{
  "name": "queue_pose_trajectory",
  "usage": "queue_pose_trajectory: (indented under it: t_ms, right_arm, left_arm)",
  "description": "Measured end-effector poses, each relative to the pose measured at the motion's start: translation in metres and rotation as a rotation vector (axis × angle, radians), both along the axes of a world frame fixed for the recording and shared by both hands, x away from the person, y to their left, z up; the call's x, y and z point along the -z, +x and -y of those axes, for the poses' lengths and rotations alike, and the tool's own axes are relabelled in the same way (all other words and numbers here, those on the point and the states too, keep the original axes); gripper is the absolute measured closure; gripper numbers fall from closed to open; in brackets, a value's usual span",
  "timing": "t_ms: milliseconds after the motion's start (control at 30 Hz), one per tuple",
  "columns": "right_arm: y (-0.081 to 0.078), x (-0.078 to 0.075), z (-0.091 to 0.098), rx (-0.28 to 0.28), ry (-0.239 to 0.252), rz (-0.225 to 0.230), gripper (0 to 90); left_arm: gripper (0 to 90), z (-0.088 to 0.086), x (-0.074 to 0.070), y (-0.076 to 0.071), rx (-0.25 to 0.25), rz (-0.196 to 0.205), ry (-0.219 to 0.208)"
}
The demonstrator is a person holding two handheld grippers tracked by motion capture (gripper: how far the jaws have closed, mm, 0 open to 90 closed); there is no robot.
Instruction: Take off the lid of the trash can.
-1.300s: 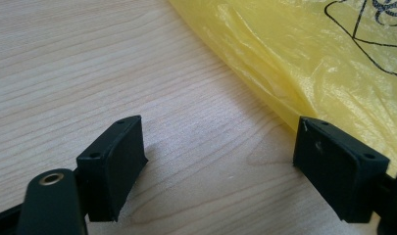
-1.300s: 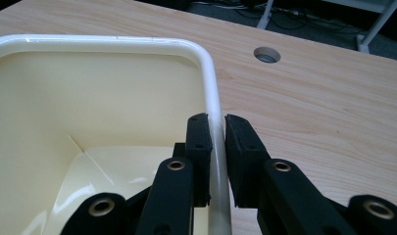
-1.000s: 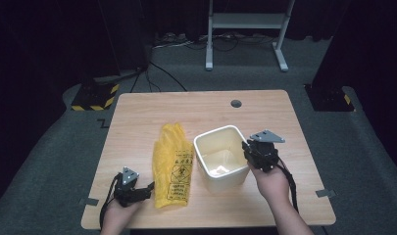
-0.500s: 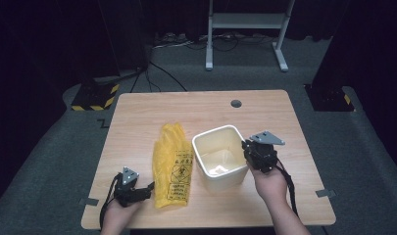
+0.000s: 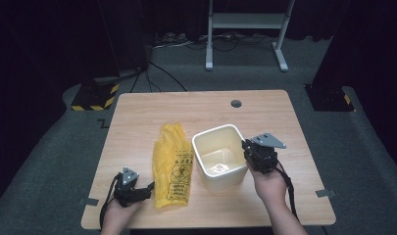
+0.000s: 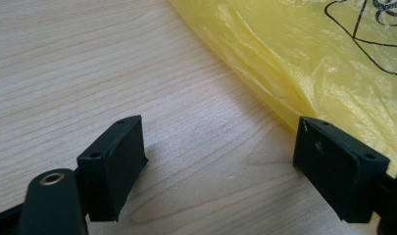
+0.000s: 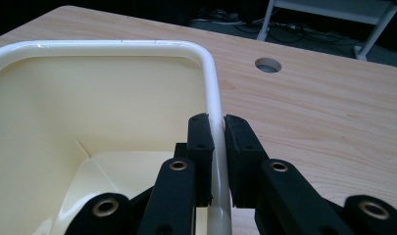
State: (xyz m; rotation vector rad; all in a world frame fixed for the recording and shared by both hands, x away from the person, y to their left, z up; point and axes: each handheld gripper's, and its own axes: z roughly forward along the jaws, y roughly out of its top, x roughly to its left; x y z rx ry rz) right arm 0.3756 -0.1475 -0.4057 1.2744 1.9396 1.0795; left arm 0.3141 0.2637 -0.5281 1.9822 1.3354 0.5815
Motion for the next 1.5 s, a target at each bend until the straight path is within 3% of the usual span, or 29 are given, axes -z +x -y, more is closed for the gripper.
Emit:
queue_pose_trajectory:
  t_ms: [167,200,233,300,333,500,567,600,1067,1500]
  right_arm:
    - [0.000,0.000,-0.001,-0.004,-0.026,0.008,82.0]
    - [-0.001,0.000,-0.003,-0.003,-0.058,0.027,82.1]
    - [-0.001,0.000,-0.003,-0.003,-0.058,0.027,82.1]
    - [-0.005,-0.003,-0.004,-0.011,-0.046,0.050,82.1]
    - [-0.005,-0.007,-0.002,-0.018,0.003,0.044,82.1]
    - [-0.005,-0.008,-0.003,-0.019,-0.009,0.052,82.1]
    - [-0.005,-0.008,-0.003,-0.016,-0.005,0.055,82.0]
    - [-0.005,-0.008,-0.003,-0.018,0.004,0.059,82.0]
    - [-0.008,-0.005,-0.001,-0.016,0.050,0.079,81.8]
    - [-0.018,-0.005,0.001,-0.003,0.093,0.157,81.8]
  left_arm:
    - [19.6,0.000,0.000,0.000,0.000,0.000,0.000]
    - [19.6,0.000,0.000,0.000,0.000,0.000,0.000]
    - [19.6,0.000,0.000,0.000,0.000,0.000,0.000]
    - [19.6,0.000,0.000,0.000,0.000,0.000,0.000]
    - [19.6,0.000,0.000,0.000,-0.001,0.000,-0.001]
    - [19.7,0.000,0.000,0.000,-0.003,0.002,-0.004]
    - [19.6,-0.001,0.000,0.001,0.003,0.009,0.016]
    - [19.7,0.000,0.000,0.000,-0.003,0.002,-0.004]
    - [19.6,0.000,0.000,0.000,0.001,0.000,0.000]
    - [19.7,0.000,0.000,0.000,0.000,0.001,0.000]
